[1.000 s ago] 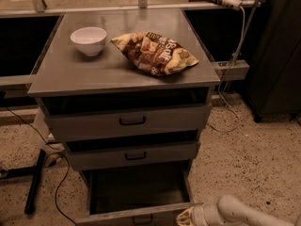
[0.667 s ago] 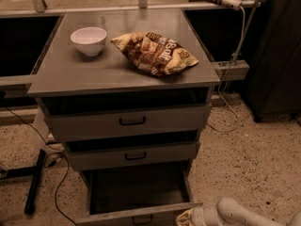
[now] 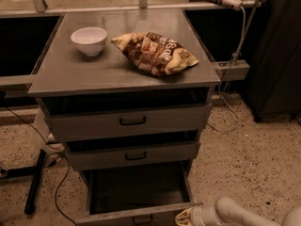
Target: Close bottom drawer
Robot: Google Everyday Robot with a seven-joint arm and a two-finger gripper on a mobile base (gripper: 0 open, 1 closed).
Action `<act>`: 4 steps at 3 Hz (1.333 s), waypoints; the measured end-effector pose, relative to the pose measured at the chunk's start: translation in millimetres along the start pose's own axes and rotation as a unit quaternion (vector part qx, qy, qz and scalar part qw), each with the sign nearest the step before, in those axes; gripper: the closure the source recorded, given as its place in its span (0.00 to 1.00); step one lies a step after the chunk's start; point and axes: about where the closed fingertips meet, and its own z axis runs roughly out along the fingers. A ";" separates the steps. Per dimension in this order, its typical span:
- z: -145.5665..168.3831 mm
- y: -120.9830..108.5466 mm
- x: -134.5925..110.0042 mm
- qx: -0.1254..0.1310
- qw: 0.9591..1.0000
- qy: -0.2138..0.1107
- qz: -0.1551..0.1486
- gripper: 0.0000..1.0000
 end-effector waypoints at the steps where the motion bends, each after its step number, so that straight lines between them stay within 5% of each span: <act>1: 0.0 0.0 0.0 0.000 1.000 0.000 0.000 0.59; 3: 0.1 0.0 0.0 0.000 1.000 0.000 0.000 0.12; 4: 2.7 -10.5 -5.1 0.005 1.000 0.017 -0.022 0.00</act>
Offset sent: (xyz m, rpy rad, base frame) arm 0.0000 0.0000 0.0000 0.0000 0.0000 0.0000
